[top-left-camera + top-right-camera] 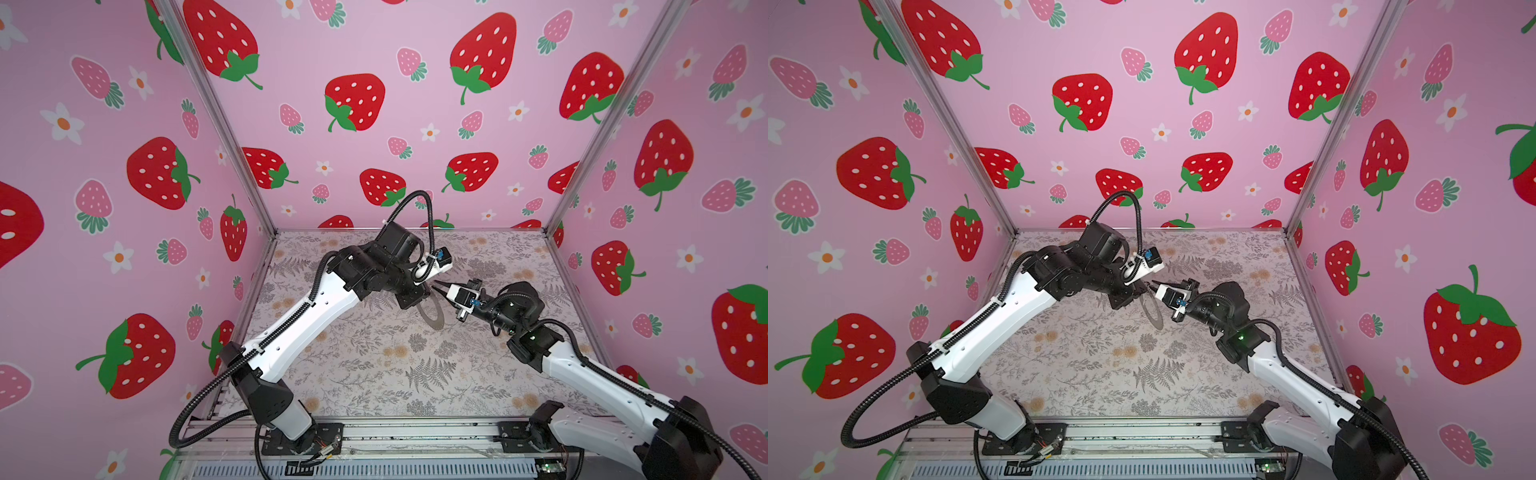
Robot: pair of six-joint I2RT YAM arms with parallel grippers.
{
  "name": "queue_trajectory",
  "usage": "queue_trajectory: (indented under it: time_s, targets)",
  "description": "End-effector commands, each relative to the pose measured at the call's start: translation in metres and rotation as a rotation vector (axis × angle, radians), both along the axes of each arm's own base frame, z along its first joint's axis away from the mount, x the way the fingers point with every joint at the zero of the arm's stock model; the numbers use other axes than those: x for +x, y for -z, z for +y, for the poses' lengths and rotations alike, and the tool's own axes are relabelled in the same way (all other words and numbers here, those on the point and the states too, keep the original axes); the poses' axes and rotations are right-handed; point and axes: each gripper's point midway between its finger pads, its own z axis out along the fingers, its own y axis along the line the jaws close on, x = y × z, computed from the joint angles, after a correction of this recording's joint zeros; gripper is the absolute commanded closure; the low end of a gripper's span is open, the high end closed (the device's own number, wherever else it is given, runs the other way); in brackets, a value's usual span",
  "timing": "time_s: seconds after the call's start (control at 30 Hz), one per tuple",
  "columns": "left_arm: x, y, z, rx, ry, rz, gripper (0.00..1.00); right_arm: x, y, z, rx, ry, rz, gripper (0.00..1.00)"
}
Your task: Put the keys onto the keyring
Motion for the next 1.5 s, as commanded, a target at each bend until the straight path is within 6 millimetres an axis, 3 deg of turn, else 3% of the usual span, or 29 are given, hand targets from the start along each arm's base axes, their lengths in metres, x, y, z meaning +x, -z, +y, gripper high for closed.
queue_trajectory:
  time_s: [0.0,0.17,0.43,0.47,0.53,0.67,1.03,1.47]
  targets:
    - [-0.006,-0.016,-0.003,-0.021,0.022,-0.016,1.00,0.004,-0.011,0.004,-0.004,0.015,-0.024,0.84]
    - [-0.007,-0.018,-0.005,-0.022,0.025,-0.021,1.00,0.008,-0.007,0.005,-0.027,0.039,-0.012,0.84]
    - [-0.007,-0.017,-0.005,-0.013,0.032,-0.034,1.00,0.009,-0.004,0.005,-0.036,0.056,0.002,0.99]
    - [-0.004,-0.016,-0.003,-0.007,0.018,-0.048,0.96,0.008,-0.005,0.005,-0.029,0.055,0.001,1.00]
    - [0.001,-0.015,0.001,0.000,-0.006,-0.083,0.77,0.006,-0.008,0.003,-0.006,0.056,0.001,1.00]
    - [0.013,-0.019,0.017,-0.027,-0.087,-0.167,0.66,0.000,-0.011,0.001,0.026,0.032,0.010,1.00]
    - [0.020,-0.008,0.028,-0.206,-0.131,-0.167,0.60,-0.015,-0.024,0.005,0.126,-0.061,0.027,1.00]
    - [0.003,0.005,0.008,-0.326,-0.025,-0.102,0.49,-0.014,-0.024,0.005,0.135,-0.060,0.030,1.00]
